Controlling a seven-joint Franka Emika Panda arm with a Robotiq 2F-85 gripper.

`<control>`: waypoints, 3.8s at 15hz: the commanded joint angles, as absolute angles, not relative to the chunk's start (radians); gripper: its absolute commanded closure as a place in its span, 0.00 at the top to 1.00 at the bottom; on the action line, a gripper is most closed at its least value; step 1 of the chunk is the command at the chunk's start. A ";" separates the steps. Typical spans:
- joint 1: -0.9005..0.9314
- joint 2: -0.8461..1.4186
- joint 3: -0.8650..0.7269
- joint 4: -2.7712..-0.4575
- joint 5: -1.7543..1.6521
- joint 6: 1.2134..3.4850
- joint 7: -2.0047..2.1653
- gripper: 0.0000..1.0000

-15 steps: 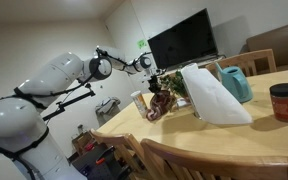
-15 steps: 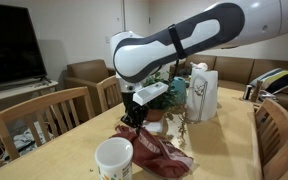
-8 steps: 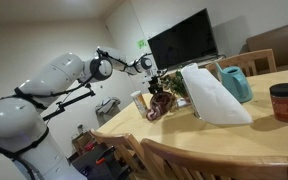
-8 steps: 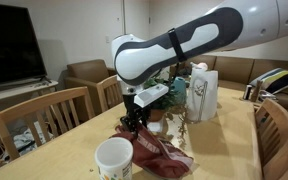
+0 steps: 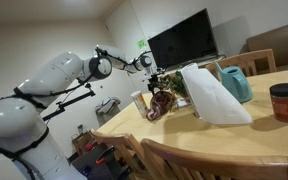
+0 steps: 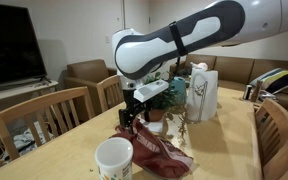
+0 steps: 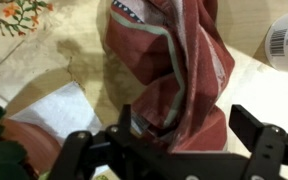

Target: Place the towel over the white container on the left

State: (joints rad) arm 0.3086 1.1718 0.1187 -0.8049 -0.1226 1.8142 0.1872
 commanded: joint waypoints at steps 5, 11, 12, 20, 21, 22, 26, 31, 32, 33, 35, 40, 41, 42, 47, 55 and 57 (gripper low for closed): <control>0.312 1.141 0.118 -0.808 -0.120 1.758 0.203 1.00; 0.317 1.150 0.120 -0.795 -0.119 1.742 0.203 0.80; 0.318 1.150 0.120 -0.795 -0.120 1.742 0.203 0.68; 0.321 1.148 0.115 -0.797 -0.122 1.742 0.216 0.03; 0.324 1.143 0.111 -0.800 -0.124 1.741 0.228 0.03; 0.326 1.138 0.107 -0.805 -0.128 1.742 0.243 0.02; 0.336 1.074 0.095 -0.848 -0.143 1.756 0.323 0.05; 0.339 0.930 0.087 -0.900 -0.150 1.760 0.428 0.04; 0.338 0.909 0.087 -0.902 -0.149 1.763 0.443 0.04; 0.338 0.888 0.089 -0.909 -0.149 1.769 0.453 0.04; 0.336 0.853 0.090 -0.925 -0.146 1.794 0.480 0.04; 0.336 0.800 0.090 -0.972 -0.140 1.873 0.589 0.03; 0.339 0.793 0.089 -0.980 -0.141 1.886 0.614 0.03; 0.342 0.789 0.086 -0.987 -0.147 1.896 0.633 0.03; 0.350 0.786 0.083 -1.007 -0.163 1.896 0.698 0.07; 0.370 0.820 0.091 -1.106 -0.303 1.935 0.471 0.04; 0.355 0.861 0.110 -1.111 -0.314 1.985 0.393 0.04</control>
